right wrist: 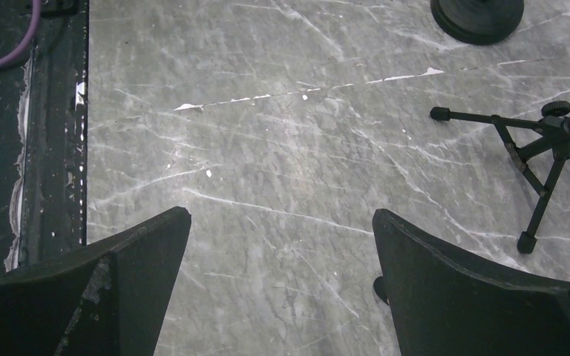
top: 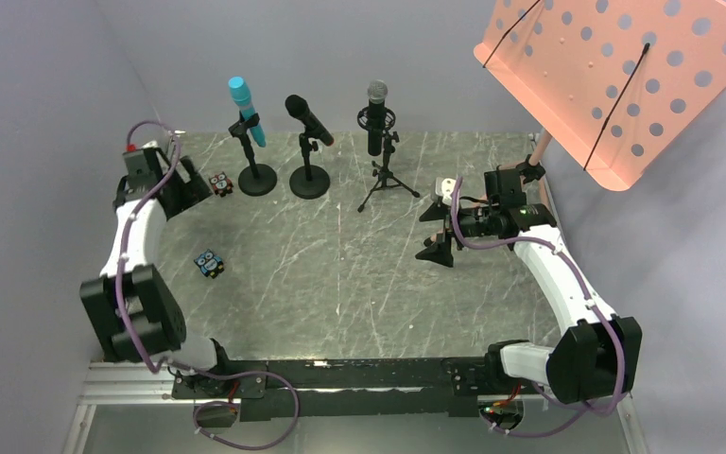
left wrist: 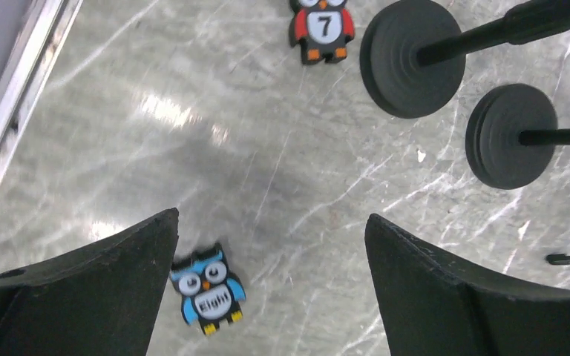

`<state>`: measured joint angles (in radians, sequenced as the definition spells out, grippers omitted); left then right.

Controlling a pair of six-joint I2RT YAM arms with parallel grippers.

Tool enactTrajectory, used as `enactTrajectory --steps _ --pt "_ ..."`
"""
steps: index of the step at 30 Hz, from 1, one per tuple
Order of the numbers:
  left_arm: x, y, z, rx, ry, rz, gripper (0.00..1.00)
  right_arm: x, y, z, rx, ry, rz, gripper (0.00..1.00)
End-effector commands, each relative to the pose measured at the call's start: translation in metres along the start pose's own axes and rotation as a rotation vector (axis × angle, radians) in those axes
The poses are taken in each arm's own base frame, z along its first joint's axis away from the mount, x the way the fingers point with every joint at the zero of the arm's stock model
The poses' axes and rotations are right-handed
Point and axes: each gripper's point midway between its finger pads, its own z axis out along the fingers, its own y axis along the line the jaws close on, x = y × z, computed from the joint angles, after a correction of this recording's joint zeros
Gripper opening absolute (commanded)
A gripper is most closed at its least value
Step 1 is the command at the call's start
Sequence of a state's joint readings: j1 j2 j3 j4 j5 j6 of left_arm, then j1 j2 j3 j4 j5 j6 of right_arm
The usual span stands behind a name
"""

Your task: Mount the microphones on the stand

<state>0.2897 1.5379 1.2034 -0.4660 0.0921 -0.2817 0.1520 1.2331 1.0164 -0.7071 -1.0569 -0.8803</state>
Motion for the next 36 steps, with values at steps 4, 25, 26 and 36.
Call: enactTrajectory --steps 4,25,26,36 --pt "0.097 0.024 -0.027 -0.119 0.202 -0.307 0.98 -0.035 0.004 -0.01 0.001 -0.073 -0.124 1.0" --pt "0.136 0.058 0.014 -0.413 0.428 -0.263 0.85 -0.043 0.013 -0.013 -0.016 -0.099 -0.147 1.0" --pt "0.137 0.056 0.016 -0.405 0.438 -0.257 0.79 -0.043 0.012 -0.013 -0.015 -0.098 -0.149 1.0" --pt "0.15 0.054 0.028 -0.38 0.493 -0.237 0.57 -0.045 0.014 -0.015 -0.011 -0.099 -0.16 1.0"
